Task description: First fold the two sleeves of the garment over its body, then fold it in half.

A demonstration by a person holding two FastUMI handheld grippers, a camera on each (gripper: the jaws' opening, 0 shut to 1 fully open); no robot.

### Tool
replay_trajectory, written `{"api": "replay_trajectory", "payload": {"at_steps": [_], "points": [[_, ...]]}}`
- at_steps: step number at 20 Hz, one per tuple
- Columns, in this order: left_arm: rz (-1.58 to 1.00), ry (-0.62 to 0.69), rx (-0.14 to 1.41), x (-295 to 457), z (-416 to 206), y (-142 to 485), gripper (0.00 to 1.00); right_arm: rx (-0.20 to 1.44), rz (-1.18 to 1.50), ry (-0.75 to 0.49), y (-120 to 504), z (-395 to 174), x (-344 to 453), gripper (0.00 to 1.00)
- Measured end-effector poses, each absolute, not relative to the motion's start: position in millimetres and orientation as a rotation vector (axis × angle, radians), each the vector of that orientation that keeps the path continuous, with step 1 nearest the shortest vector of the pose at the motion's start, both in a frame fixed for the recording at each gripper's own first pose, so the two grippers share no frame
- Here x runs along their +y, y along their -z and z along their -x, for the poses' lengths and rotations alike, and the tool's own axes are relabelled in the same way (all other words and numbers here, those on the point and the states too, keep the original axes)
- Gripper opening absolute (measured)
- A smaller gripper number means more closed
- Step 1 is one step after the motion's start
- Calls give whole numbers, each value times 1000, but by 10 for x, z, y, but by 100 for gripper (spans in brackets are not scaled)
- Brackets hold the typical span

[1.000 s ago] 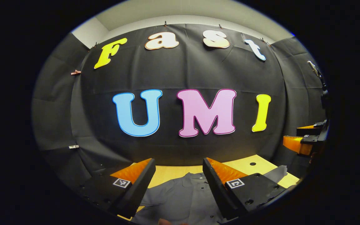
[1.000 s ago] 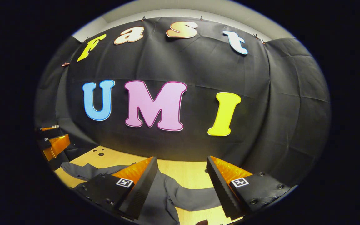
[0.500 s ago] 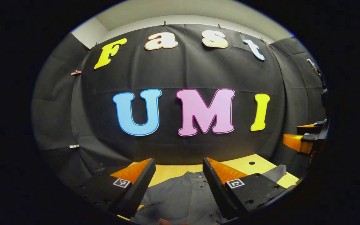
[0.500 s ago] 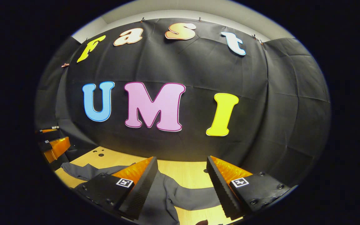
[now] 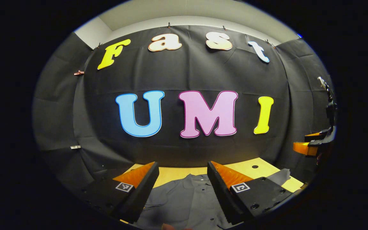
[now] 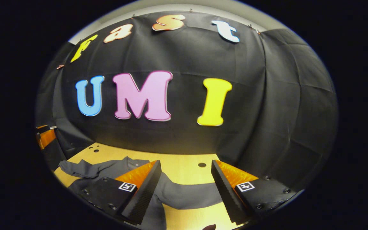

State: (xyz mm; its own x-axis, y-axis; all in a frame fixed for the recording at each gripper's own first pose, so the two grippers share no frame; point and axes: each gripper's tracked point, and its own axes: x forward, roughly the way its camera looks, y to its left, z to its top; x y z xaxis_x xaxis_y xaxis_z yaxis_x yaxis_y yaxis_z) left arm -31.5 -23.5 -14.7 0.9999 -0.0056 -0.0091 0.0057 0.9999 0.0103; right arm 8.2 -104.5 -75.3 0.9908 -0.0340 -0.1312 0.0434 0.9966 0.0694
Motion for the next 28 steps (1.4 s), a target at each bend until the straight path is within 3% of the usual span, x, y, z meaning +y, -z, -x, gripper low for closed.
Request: {"api": "replay_trajectory", "payload": {"at_steps": [10,22,28], "points": [[-81,-30,21,-543,384,129,95,338,-94,138,2188,-689,-2199,98],[-85,-134,145,-812,463,384,97,553,-179,154,3721,-1278,-2722,98],[-111,-179,167,-757,477,374,97,618,-202,147,4080,-1346,-2796,98]]}}
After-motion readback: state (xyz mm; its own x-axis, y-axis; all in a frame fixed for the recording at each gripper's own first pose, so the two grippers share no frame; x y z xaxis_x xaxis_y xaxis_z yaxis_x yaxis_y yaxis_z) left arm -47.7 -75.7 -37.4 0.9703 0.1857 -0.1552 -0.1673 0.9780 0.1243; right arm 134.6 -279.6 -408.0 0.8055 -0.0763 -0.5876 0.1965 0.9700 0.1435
